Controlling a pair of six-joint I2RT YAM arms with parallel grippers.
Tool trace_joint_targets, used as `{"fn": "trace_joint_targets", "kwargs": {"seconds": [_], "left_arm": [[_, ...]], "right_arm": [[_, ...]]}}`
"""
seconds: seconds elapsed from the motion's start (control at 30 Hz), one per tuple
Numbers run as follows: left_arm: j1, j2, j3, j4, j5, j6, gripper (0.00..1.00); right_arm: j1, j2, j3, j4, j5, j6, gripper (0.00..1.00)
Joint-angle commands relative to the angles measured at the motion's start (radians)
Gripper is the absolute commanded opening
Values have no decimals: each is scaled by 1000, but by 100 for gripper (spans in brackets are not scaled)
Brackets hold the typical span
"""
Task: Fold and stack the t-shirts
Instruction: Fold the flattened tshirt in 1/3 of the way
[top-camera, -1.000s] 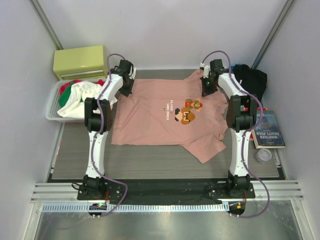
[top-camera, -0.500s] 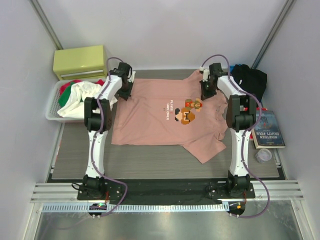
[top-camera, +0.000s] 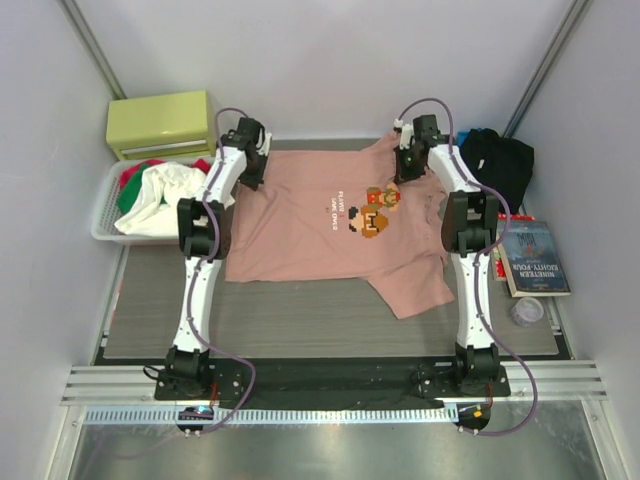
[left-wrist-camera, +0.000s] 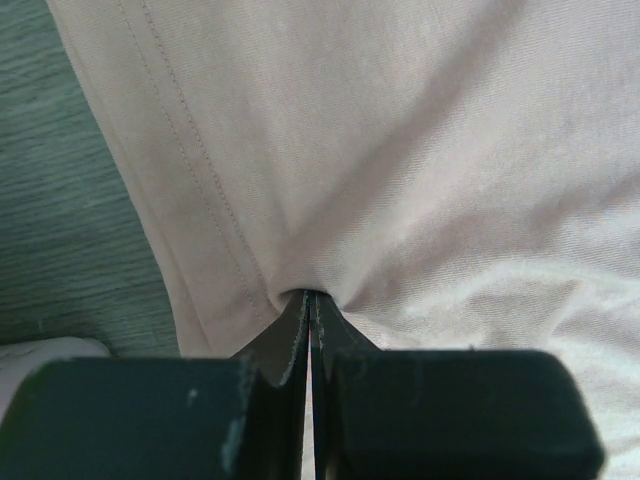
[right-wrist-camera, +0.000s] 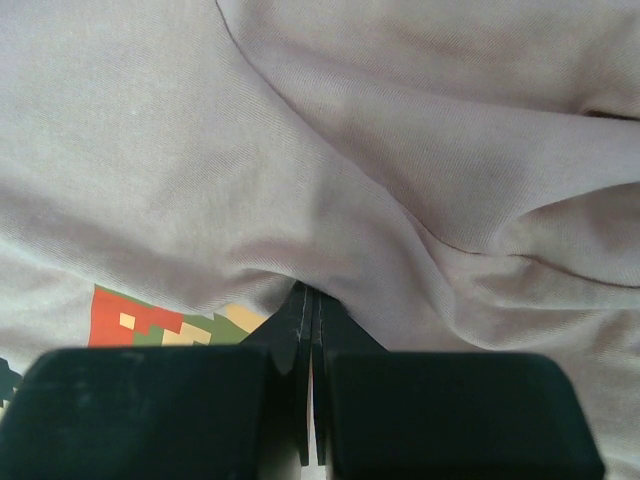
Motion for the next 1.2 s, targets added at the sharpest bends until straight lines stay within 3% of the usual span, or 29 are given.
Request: {"fn": "trace_joint_targets", "kwargs": {"seconds": [0.0,0.33,0.67,0.83,1.03,1.17], "left_arm": [[32,66,30,-19,13,-5,0],[52,84,34,-6,19,-10,0],[54,52,33,36,15,-5,0],[54,-15,33,58,19,-2,0],[55,-124,60,61,19,9,0],[57,-218,14,86,24,13,0]], "right_arm": [[8,91,56,-48,19,11,1],[11,130,52,-31,37,17,1],[33,53,-55,111,109,20,1],[42,-100,-204,257,135,49,1],[70,-235,-221,273,171,51,1],[97,-370,-336,351,207,54,1]]}}
